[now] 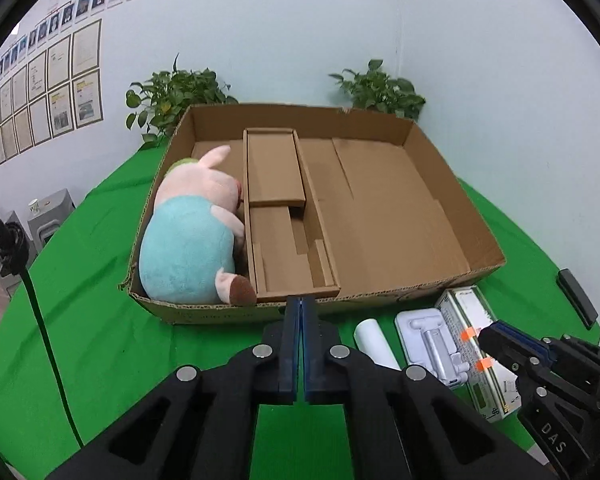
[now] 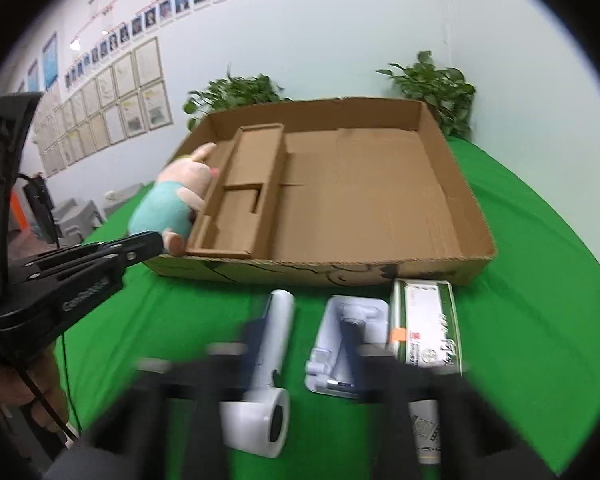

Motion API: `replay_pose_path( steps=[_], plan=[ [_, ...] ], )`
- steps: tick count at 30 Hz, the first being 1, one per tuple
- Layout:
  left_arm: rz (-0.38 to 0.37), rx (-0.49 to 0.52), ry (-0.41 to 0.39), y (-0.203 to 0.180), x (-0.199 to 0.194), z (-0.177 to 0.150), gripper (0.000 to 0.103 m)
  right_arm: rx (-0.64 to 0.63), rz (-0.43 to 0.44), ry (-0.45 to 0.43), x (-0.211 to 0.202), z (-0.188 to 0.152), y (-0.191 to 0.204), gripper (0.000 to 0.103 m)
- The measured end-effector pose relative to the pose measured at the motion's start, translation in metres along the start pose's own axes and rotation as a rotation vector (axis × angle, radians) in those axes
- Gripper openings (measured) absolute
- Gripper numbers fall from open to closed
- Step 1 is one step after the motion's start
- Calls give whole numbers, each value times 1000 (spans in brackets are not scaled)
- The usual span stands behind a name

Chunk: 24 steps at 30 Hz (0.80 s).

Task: Organize objects
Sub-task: 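Release the narrow box inside the large box and withdraw the left gripper, then grasp the white hair dryer's head with the right gripper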

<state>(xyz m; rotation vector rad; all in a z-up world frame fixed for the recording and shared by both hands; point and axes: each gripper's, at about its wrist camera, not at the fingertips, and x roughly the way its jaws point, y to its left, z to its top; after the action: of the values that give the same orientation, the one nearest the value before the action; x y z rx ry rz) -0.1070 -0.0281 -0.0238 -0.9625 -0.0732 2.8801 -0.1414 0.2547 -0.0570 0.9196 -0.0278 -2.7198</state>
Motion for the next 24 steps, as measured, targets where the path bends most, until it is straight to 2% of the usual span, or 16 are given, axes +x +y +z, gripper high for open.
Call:
replay_pose_path(
  steps=[1,2,3,4,5,6,9,12,17,20,24],
  plan=[
    [16,-7,-19,1,-4,0,7,-1,-7,6,1,0,-1,9],
    [36,-9,-26,2,-6,1,39,-2,-15,12,2,0,-2,12],
    [45,-12,-36,3,-8,2,88,1,-18,18,2,-1,-3,19],
    [47,-30,-67,7,-12,1,103,12,-22,23,3,-1,-4,50],
    [44,-50,-96,9,-17,1,102,22,-14,23,4,-2,-6,91],
    [39,-68,-106,12,-19,1,102,31,-4,13,2,-3,-8,98],
    [23,-76,-69,16,-16,3,102,28,2,-2,1,-5,-10,102],
    [14,-96,-57,20,-13,0,102,5,50,25,4,-9,-6,102],
    [-48,-112,-12,21,-1,-2,102,-70,140,49,4,-27,9,102],
    [-105,-89,28,16,8,-5,102,-116,218,67,0,-41,22,102],
    [-221,-99,96,11,24,-11,102,-157,233,71,-2,-52,35,102]
  ],
)
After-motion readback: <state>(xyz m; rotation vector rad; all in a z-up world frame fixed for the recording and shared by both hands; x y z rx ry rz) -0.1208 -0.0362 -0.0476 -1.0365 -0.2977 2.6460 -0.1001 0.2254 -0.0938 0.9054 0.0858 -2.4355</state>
